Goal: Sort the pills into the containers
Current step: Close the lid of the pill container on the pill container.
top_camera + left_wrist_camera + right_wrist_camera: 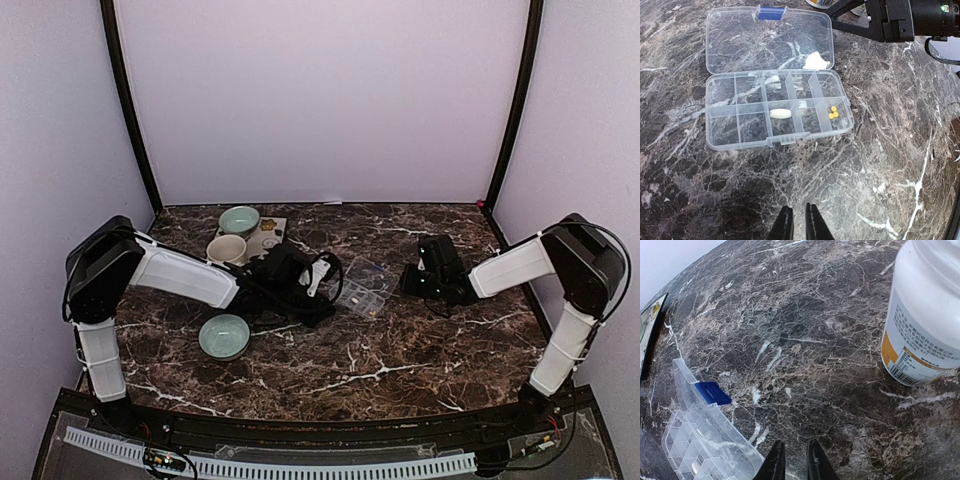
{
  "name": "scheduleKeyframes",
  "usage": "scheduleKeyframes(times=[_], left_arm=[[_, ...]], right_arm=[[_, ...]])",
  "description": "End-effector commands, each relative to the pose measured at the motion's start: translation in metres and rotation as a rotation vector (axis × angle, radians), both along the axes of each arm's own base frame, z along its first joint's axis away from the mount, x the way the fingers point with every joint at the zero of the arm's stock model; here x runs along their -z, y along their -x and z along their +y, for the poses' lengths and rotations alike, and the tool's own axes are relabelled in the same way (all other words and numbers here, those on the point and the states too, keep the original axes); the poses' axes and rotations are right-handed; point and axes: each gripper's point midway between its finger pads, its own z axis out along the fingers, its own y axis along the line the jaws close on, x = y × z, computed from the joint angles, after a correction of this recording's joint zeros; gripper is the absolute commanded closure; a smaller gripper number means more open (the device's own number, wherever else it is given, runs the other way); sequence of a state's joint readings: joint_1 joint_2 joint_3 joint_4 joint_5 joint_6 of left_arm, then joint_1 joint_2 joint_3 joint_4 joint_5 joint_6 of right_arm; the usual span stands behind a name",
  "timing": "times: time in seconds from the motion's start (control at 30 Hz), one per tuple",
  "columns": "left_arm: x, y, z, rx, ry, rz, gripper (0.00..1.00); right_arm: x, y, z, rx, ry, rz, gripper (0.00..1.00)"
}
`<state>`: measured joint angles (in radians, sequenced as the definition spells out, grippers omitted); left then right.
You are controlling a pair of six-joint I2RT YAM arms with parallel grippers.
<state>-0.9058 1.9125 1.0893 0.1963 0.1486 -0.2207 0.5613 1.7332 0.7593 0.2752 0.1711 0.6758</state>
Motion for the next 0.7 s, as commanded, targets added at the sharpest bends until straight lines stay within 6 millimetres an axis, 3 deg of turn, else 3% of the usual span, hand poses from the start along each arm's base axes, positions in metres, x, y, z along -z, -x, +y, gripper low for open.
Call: scheduleKeyframes(times=[0.0,0.43,0.67], left_arm=[[0.007,0.0,-0.003,0.002,-0.029,0.029,0.9],[0.031,-0.015,-0.006,-0.029,-0.092,0.053,0.9],[0.037,-0.028,-0.004,-0.062,-0.098,0.058,0.9]], right_arm=[[-0.008,-0.015,0.006,0.007,-0.051,-0.037,0.83],[-0.003,-0.026,0.007,-0.007,-0.073,-0.041,0.83],[-0.004,-0.025,0.019,-0.075,-0.126,-0.058,0.83]])
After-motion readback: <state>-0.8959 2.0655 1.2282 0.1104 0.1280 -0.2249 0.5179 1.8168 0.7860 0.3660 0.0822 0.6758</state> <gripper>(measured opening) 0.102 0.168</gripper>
